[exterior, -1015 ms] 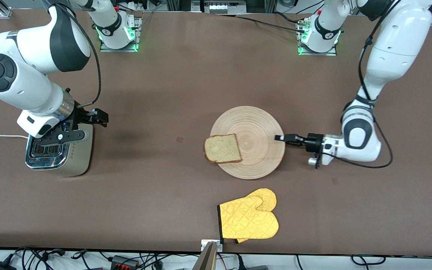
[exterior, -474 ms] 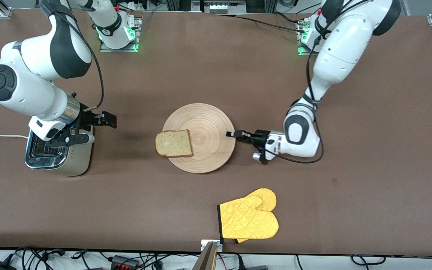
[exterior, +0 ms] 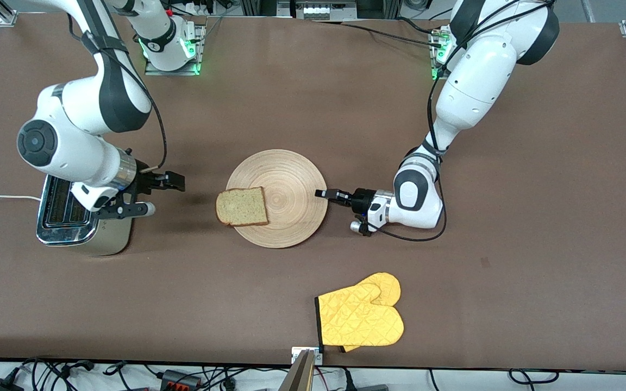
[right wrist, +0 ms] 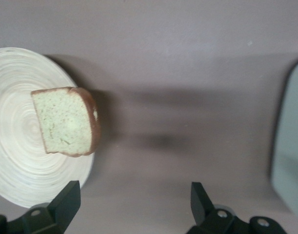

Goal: Move plate and put bread in toaster
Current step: 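Grasp the bread slice with the right gripper while the left gripper withdraws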

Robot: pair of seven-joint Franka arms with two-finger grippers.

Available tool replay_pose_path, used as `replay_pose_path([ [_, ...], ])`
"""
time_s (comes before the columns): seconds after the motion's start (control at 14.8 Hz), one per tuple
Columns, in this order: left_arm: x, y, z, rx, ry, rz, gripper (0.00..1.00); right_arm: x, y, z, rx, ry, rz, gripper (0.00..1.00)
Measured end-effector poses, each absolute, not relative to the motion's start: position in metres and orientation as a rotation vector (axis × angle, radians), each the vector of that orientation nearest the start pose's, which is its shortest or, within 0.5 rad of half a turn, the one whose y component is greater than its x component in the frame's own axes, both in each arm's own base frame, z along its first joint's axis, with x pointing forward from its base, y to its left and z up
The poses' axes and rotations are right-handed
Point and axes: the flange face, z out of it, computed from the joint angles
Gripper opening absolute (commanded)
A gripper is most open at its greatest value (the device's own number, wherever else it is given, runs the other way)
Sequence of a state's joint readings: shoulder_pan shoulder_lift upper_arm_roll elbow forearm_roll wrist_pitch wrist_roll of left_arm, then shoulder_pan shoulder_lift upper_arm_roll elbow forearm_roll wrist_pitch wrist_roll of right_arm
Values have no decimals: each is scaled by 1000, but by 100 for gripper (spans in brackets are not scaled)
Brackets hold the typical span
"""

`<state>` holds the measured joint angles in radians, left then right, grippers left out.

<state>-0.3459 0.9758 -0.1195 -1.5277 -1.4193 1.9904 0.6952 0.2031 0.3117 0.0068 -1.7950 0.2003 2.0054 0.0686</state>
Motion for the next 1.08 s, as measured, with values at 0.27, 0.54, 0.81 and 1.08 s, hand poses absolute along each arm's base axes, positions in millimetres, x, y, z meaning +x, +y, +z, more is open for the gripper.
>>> replay_pose_path([
  [0.27,586,-342,89,1922,-36,-334,35,615,146,332,-2922,-2,211,100],
  [0.54,629,-296,125,2069,-92,-405,37,622,155,288,-2865,80,210,100],
  [0.81,681,-194,212,2142,-147,-573,42,621,179,256,-2851,85,190,100],
  [1.08,697,-125,258,2192,-147,-635,43,617,203,247,-2808,108,182,100],
])
